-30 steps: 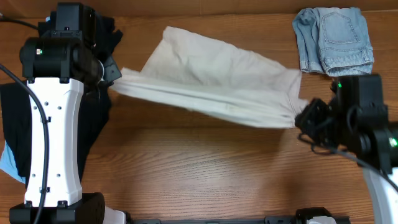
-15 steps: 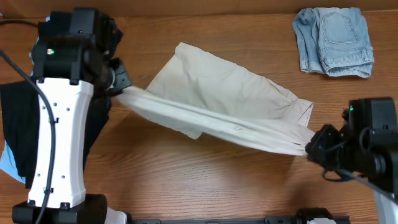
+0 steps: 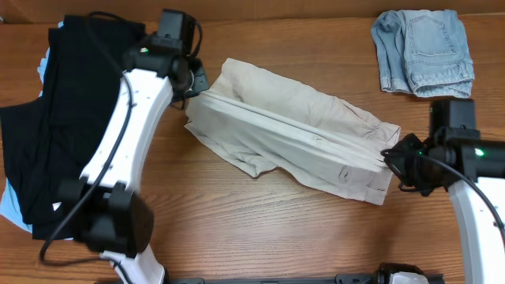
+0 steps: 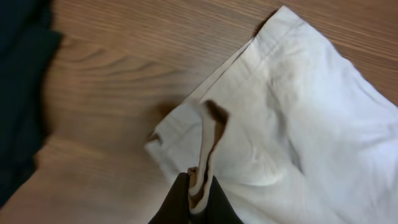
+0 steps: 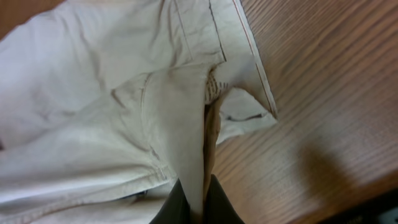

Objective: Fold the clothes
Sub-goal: 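Lift the bottom edge with both grippers and fold it upward over the top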

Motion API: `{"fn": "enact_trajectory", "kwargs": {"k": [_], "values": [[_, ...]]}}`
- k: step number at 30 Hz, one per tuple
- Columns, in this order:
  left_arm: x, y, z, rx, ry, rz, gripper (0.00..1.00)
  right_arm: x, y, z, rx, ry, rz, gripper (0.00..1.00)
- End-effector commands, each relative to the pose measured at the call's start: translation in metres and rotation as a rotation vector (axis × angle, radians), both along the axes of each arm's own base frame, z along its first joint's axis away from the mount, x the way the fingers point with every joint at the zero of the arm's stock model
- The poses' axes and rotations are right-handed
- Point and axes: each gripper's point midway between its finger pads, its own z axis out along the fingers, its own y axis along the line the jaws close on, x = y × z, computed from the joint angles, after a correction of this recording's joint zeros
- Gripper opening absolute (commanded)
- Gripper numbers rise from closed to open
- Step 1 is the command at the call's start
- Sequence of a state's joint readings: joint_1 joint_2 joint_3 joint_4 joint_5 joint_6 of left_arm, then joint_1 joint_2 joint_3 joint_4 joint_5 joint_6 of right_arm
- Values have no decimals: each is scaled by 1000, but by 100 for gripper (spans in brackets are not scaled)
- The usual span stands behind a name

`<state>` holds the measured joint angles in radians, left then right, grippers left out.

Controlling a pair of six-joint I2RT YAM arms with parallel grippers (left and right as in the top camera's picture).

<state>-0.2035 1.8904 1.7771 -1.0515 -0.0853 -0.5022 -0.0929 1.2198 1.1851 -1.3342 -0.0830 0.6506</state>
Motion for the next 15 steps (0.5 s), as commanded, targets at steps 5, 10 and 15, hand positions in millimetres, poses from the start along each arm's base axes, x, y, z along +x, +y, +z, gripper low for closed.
{"fn": "enact_trajectory", "kwargs": {"k": [5,10,15], "values": [[52,-7,-47,-24,-66,22,4,33,-29,-36,-109,4,-58,4],[83,-28,-42,-74,-186,-9,6,60,-44,-51,-124,-22,-95,4],[101,-48,-27,-95,-291,-42,13,79,-62,-73,-124,-18,-141,4]]}}
